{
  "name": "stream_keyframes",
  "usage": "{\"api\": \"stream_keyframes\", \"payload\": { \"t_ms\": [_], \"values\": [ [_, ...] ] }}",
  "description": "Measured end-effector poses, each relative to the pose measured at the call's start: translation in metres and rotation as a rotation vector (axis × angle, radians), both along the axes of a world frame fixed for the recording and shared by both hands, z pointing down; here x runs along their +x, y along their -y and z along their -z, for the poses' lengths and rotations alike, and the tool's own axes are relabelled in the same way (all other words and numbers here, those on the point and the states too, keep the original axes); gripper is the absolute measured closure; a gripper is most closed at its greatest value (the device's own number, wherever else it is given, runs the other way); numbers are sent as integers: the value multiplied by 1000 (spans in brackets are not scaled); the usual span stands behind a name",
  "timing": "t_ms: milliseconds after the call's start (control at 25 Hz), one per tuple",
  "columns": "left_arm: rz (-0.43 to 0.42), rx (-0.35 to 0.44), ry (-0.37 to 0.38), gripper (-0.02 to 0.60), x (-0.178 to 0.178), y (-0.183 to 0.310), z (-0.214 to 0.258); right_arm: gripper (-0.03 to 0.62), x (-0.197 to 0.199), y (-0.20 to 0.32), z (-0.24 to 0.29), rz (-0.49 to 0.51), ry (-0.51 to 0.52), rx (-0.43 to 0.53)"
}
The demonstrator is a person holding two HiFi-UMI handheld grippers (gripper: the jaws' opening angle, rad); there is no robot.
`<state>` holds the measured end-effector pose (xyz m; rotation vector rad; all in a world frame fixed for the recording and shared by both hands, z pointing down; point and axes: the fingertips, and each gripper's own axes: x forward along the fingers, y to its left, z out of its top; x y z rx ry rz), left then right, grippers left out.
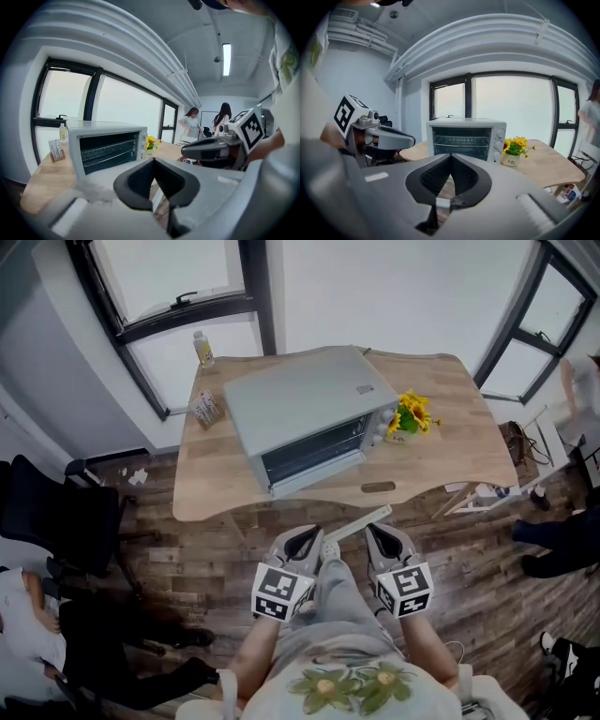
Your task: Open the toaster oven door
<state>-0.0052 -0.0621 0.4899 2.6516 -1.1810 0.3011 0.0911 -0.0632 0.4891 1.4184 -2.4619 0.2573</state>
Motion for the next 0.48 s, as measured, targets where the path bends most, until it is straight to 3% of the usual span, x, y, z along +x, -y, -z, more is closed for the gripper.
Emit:
{"api": "stream_keyframes", "payload": {
  "t_ms": [480],
  "values": [
    [-15,4,24,577,2,-14,-3,595,0,-15,2,-16,11,5]
  ]
}}
